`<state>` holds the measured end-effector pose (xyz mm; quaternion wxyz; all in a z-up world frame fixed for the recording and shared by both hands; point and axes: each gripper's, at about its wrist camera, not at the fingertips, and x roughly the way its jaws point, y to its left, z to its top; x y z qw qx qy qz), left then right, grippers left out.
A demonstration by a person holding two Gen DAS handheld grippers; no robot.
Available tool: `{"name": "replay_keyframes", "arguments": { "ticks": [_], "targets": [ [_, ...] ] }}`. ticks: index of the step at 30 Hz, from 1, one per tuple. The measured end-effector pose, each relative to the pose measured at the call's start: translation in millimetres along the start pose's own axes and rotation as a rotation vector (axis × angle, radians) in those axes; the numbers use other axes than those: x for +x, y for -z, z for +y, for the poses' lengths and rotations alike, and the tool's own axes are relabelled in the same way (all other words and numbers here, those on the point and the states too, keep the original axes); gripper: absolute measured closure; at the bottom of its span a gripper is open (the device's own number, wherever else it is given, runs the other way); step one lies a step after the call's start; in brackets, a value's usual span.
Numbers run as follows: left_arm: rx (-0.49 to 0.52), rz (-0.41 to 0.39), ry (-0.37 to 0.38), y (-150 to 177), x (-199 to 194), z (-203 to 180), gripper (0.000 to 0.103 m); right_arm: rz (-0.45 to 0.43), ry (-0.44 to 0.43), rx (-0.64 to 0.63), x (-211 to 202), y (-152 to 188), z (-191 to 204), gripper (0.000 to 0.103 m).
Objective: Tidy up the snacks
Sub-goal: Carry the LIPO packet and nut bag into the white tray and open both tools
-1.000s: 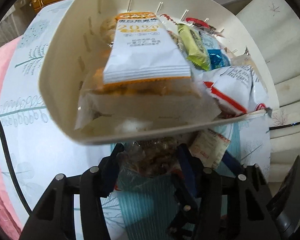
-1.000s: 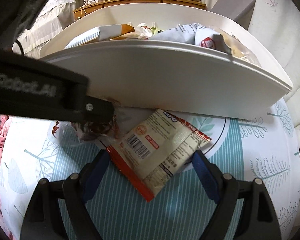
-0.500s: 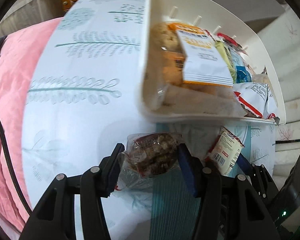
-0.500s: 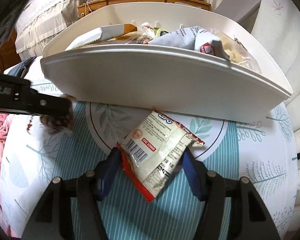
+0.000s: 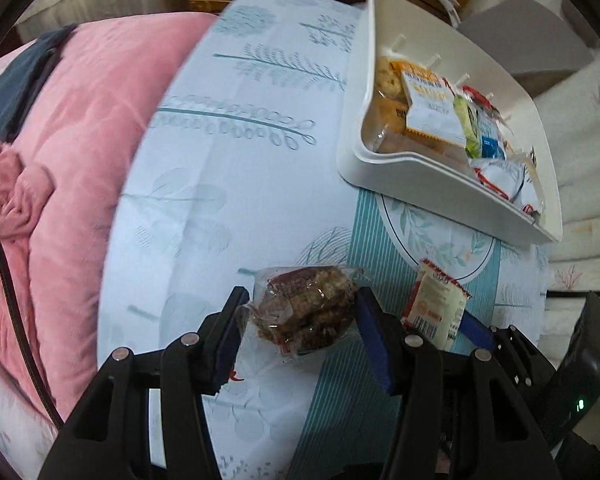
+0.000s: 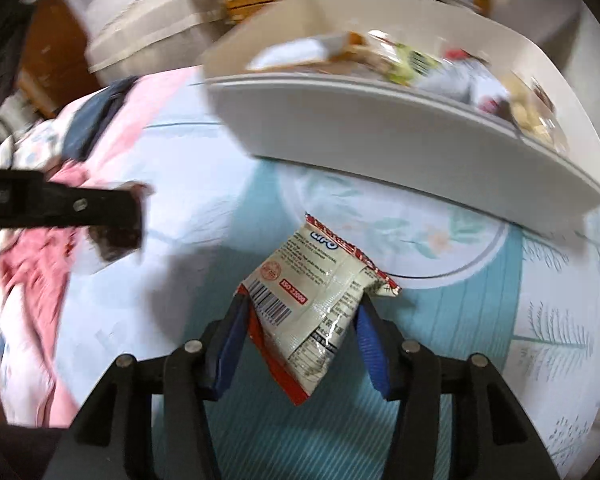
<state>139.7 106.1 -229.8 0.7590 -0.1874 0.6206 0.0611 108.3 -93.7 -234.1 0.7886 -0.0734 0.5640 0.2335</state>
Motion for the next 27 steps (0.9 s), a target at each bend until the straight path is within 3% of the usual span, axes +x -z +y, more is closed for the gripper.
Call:
{"name": "replay_keyframes", "arguments": {
  "ticks": [4,7,11,18,27],
  "targets": [
    [-0.043,-0.051,0.002,5.4,-24.2,-3.9,0.05,-0.026,-0.071,-0.141,-29.0,-5.6,13.0,0.05],
    [-0.057,-0.077,-0.004,3.7,-39.8,-14.4,0.05,-0.076,-0.072,-0.268,-51.1,-7.6,17.3,0.05],
    [-0.058,-0.128,-0.015,-2.0,-64.9,-31.7,0.05,-0.145,-0.079,-0.33,-77.8,-9.3,12.3,0.05],
    [-0.013,-0.196,-0.023,-17.7,-95.8,-78.6,0.05,-0.299,-0.098,-0.319,-116.6,-36.7,-20.2,0.05],
    [0.046,-0.247,0.01,-44.4,-94.0,-137.0,0.049,-0.43,-0.091,-0.194,-150.7,-67.0,-80.7,0.05]
  ]
}}
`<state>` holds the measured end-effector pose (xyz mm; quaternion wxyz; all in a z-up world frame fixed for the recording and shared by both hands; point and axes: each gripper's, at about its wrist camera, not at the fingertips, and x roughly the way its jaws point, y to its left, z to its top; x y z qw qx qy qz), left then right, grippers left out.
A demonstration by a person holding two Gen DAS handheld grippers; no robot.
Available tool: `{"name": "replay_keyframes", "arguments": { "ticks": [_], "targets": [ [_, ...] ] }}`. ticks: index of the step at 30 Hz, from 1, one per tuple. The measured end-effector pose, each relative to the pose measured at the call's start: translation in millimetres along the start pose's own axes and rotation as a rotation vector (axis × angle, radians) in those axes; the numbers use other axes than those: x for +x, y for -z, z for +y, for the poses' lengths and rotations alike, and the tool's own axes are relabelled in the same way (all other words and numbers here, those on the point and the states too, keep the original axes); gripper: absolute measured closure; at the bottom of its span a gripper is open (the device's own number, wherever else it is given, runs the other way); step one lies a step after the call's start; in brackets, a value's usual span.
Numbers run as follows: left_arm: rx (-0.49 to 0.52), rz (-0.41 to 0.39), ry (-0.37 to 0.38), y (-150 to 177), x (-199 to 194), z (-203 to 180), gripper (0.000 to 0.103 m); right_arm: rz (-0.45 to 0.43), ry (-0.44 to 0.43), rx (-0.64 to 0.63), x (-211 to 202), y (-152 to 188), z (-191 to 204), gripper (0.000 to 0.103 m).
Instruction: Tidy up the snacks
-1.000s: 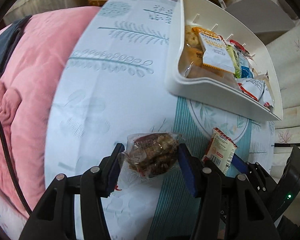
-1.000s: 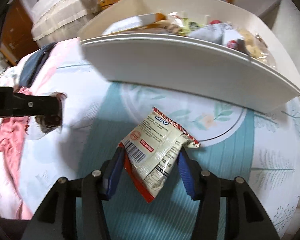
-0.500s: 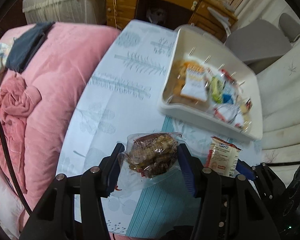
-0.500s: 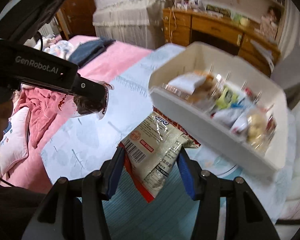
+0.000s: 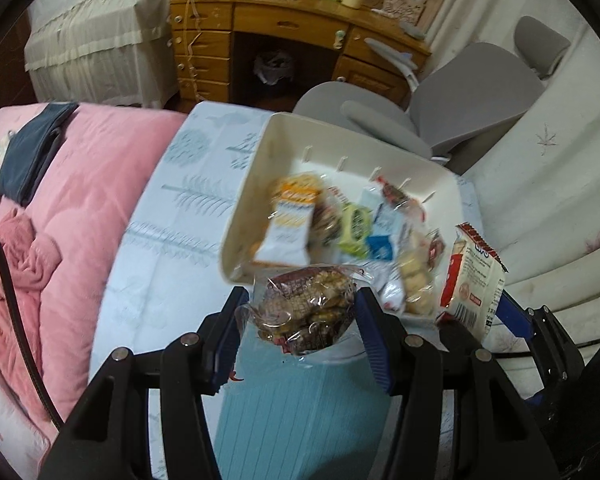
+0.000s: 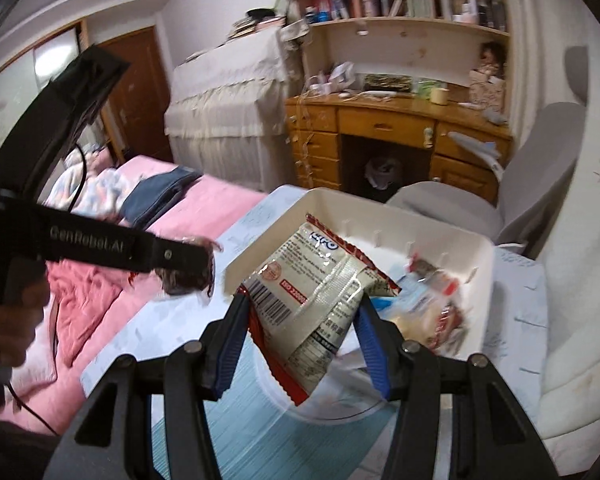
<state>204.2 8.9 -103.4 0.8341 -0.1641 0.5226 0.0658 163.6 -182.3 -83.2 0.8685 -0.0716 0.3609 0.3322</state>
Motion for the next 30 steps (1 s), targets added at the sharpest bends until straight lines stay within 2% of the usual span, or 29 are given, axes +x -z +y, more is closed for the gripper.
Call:
{"name": "replay_keyframes", "arguments": {
  "ticks": [8,11,14,15,17,22,26,30],
  "targets": [
    [0.05,-0.002,0.02,-18.8,23.2,-36.2,0.049,0.011,0.045,0.067,0.6,-5.9,-44.6,0.049],
    [0.064,-0.017,0.017,-24.8,28.2,-40.6,0.037,0.027,0.049,0.098,6.4,-4.0,-56.1,0.047],
    [0.062,-0.022,0.001,-26.8,34.2,-38.7,0.032,0.081,0.055,0.133,13.4,-0.3,-63.2,0.04],
    [0.055,-0.013,-0.001,-26.1,36.0,-37.0,0.025,0.098,0.056,0.142,16.6,0.2,-64.5,0.036],
    [0.051,0.001,0.001,-22.1,36.7,-32.6,0.019,0.132,0.047,0.168,22.0,2.3,-65.6,0.036],
    [0.06,0.04,-0.015,-2.6,31.0,-16.6,0.013,0.181,0.043,0.227,24.9,7.8,-56.0,0.034],
    [0.054,0.048,0.007,18.3,17.4,6.2,0.012,0.206,0.055,0.27,18.5,12.9,-36.5,0.033],
    [0.073,0.057,0.057,42.2,1.4,26.2,0.012,0.221,0.095,0.295,6.4,23.0,-4.9,0.023]
  ]
}}
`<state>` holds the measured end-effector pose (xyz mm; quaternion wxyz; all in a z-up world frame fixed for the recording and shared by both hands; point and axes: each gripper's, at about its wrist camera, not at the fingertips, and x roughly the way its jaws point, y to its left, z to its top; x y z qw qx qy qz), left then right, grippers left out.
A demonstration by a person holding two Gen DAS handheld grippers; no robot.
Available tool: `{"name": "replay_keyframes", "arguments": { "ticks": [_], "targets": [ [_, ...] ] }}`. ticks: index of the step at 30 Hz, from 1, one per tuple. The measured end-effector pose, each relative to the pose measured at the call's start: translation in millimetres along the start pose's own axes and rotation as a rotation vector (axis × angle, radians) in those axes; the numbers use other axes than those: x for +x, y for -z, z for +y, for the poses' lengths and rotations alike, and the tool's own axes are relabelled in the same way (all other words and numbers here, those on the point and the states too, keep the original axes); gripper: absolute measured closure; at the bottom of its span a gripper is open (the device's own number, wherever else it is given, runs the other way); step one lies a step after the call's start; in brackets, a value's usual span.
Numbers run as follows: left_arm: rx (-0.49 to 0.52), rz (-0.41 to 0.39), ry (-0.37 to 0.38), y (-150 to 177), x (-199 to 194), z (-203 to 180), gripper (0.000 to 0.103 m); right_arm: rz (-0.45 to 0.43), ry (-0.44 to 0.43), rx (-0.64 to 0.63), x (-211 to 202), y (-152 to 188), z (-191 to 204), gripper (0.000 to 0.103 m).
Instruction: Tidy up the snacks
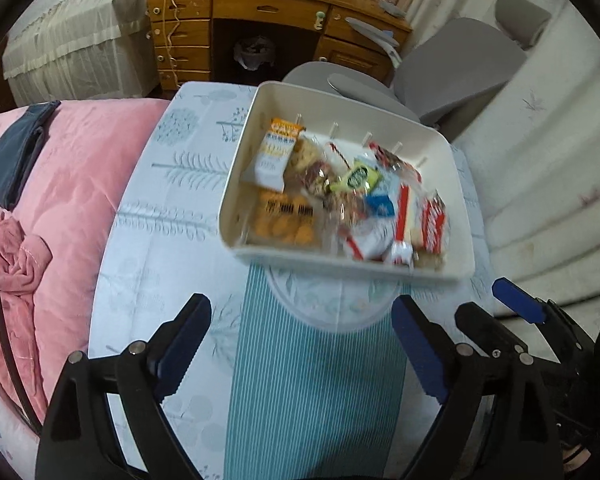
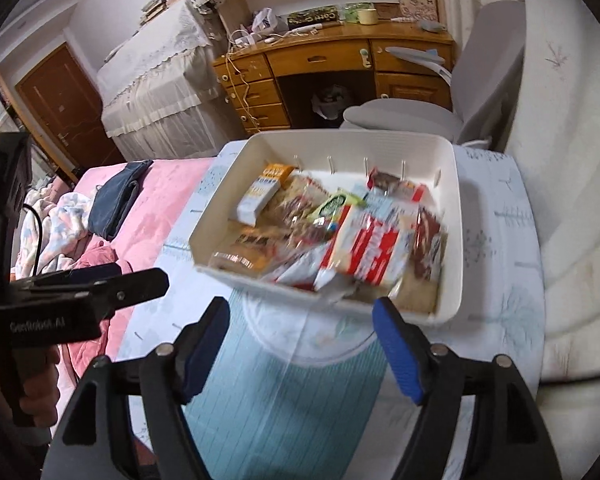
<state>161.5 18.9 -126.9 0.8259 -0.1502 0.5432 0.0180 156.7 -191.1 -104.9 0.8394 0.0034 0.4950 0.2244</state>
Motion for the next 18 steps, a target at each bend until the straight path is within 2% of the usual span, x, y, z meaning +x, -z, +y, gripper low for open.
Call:
{"name": "replay_keyframes", "arguments": {
  "ticks": [5,11,15,18],
  "targets": [
    [0.031,0.001,0.045,40.3,-21.3,21.5,0.012,0.023,0.029,0.089,-15.2,35.2,29.6,0.018],
    [-0.012,0.007,0.04,84.9,-43.2,45.1,0.007,0.065,0.054,0.159,-33.3,83.7,56.1,0.012],
    [0.022,0.006,0.044,102.2,-63.5,43.7,0.0,0.064,0.077,0.167,-54.5,103.0,66.0,0.008],
    [0.079,-0.008,0.064,111.1,-84.0,31.7,0.0,0.054,0.11,0.177,-71.4,108.3,67.5,0.006]
  ]
}}
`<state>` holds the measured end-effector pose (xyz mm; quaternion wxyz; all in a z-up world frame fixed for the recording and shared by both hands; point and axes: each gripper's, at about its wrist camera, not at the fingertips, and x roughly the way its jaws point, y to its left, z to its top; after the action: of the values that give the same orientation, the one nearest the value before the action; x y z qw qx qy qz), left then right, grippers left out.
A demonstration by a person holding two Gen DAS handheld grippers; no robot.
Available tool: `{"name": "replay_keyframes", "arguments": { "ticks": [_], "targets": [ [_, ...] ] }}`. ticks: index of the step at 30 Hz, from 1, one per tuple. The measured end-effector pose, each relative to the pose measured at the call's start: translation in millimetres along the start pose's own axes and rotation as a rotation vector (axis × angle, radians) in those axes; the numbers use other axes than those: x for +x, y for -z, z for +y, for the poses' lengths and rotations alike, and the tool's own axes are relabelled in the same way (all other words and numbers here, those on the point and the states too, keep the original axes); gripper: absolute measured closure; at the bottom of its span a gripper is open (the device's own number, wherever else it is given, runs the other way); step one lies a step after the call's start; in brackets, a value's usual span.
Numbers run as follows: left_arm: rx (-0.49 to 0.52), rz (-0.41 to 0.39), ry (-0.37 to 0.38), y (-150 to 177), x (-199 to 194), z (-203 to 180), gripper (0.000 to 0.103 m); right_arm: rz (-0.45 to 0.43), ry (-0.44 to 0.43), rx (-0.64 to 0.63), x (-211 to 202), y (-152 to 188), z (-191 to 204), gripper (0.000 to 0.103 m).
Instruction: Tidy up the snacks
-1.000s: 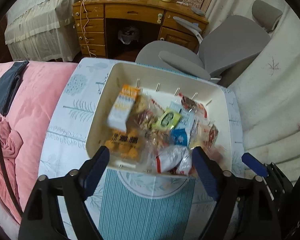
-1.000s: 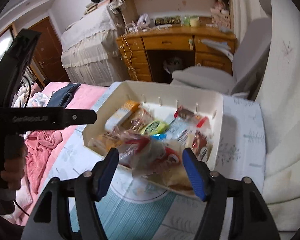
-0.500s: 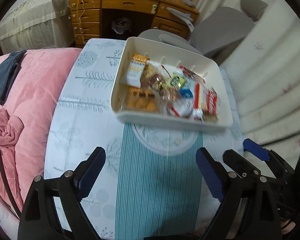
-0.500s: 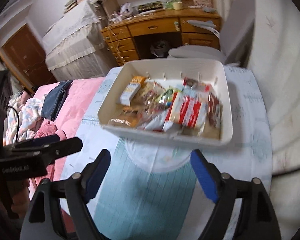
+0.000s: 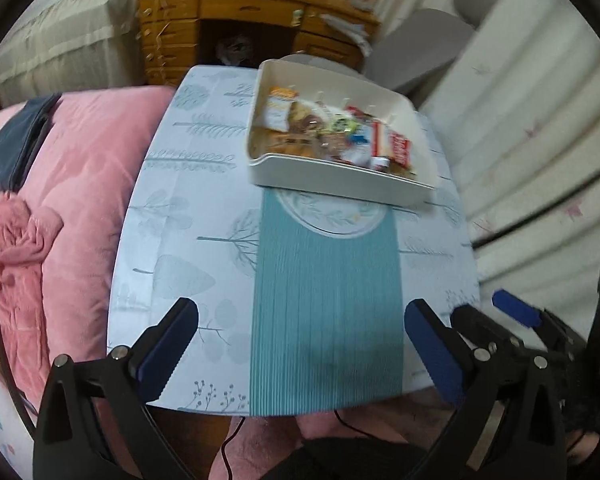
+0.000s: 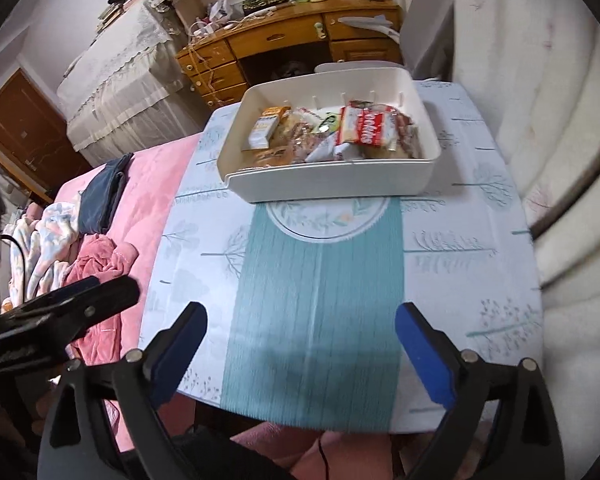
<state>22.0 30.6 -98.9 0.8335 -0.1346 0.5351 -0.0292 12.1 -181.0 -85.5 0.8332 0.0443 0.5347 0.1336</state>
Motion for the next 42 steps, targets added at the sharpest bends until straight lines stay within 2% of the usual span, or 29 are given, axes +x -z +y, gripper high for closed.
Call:
{"name": "replay_keyframes", "arguments": {
  "ticks": [6,9,11,13,16,20,25,28,32,42],
  "targets": [
    [0.049,-0.062,-0.044,6.3,-36.3,-30.5,0.0,0.005,0.031,0.016,-37.9,2.9,-11.6,0.001],
    [0.063,-0.062,-0.067,4.9,-48.9,-42.7,0.0,0.016,0.026,0.002,-58.1,3.5,-11.0,0.001],
    [0.045,-0.066,-0.063,4.7,-57.5,-46.8,0.0,0.03,0.082,-0.029,-69.2,3.0,-7.5,0.001],
    [0.017,-0.09,-0.094,6.4,-65.8,-48.9,0.0,0.014,0.094,-0.027,-80.8,3.4,-6.5,0.001],
    [-0.013,-0.097,-0.113,11.4,-71.3,-50.2,0.0,-0.011,0.052,-0.037,-95.5,6.7,-3.0,0.001],
    [-0.02,-0.133,-0.183,14.2,-77.7,-52.2,0.0,-0.113,0.06,-0.058,-116.2,13.4,4.9,0.0],
    [0.006,-0.217,-0.225,16.3,-87.6,-62.2,0.0,-0.13,0.036,-0.036,-113.2,19.2,3.7,0.0],
    [0.021,-0.226,-0.227,14.0,-87.0,-66.8,0.0,-0.133,0.03,-0.012,-112.3,19.7,-0.4,0.0],
    [0.031,-0.231,-0.222,12.3,-84.8,-71.3,0.0,-0.185,0.056,0.013,-117.8,18.5,-6.4,0.0],
    [0.054,-0.237,-0.202,8.5,-80.9,-81.1,0.0,-0.155,0.059,0.02,-111.7,15.1,-13.3,0.0]
  ]
}}
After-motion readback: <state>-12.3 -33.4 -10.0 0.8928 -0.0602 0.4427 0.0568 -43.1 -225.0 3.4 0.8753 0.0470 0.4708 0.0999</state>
